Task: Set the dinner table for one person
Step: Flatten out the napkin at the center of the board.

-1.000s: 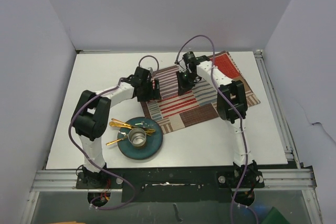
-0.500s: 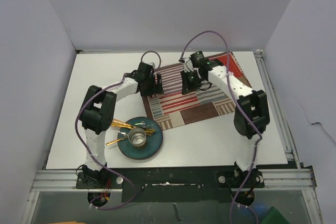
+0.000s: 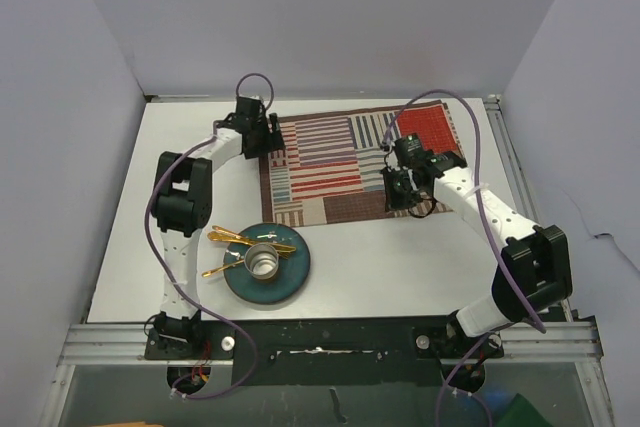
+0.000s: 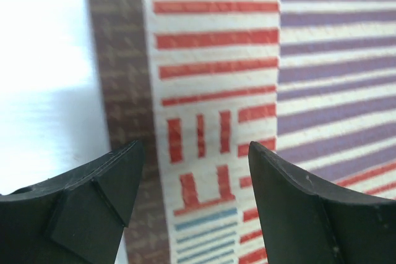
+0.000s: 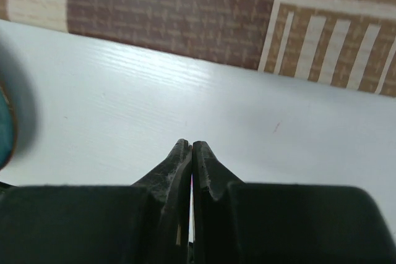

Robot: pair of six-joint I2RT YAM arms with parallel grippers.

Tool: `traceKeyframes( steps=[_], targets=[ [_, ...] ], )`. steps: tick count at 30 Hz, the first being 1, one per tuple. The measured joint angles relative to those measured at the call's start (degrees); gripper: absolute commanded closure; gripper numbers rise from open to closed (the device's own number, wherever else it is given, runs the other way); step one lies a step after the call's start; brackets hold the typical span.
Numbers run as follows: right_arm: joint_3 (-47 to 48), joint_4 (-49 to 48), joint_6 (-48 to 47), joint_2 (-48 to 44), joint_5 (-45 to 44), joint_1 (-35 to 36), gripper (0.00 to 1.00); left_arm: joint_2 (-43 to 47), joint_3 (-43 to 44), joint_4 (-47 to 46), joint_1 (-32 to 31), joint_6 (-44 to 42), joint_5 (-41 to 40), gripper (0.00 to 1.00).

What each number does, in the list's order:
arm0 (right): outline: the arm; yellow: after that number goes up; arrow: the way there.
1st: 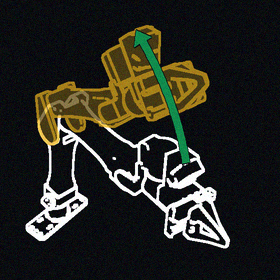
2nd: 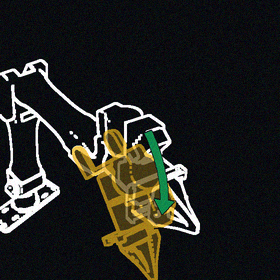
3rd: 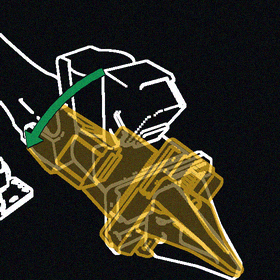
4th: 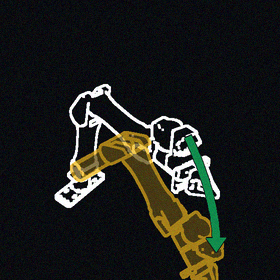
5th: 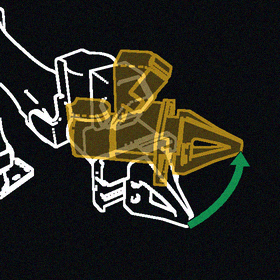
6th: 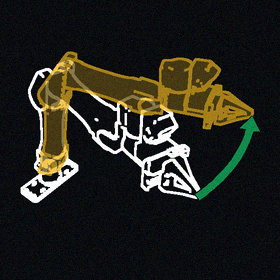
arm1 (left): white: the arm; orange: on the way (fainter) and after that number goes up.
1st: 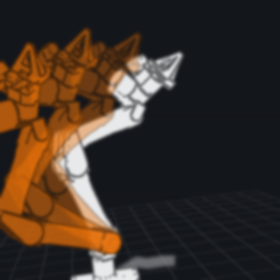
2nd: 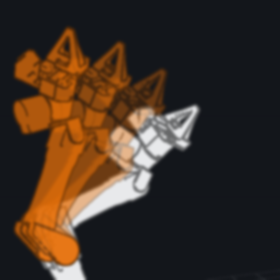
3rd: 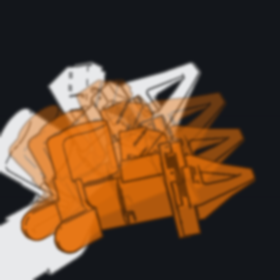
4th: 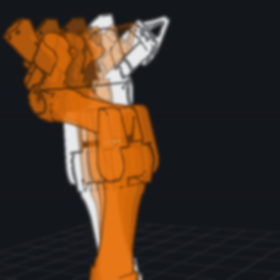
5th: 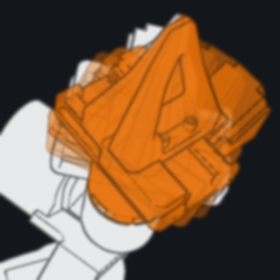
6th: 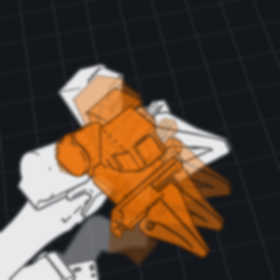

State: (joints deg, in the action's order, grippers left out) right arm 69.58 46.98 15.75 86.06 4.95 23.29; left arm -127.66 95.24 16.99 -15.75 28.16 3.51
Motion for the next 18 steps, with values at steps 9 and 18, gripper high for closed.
traceKeyframes(
  steps=[9, 18],
  targets=[
    [-7.93, -0.42, 1.7, -0.46, -1.53, 0.02, 0.99, -7.93, 12.7, 2.99, 4.26, -3.5, -4.44, 0.3],
    [-9.81, -2.75, 2.54, -1.14, -3.82, -0.17, 1.0, -4.44, 8.02, 3.54, 2.82, -4.44, -4.76, 0.3]
  ],
)
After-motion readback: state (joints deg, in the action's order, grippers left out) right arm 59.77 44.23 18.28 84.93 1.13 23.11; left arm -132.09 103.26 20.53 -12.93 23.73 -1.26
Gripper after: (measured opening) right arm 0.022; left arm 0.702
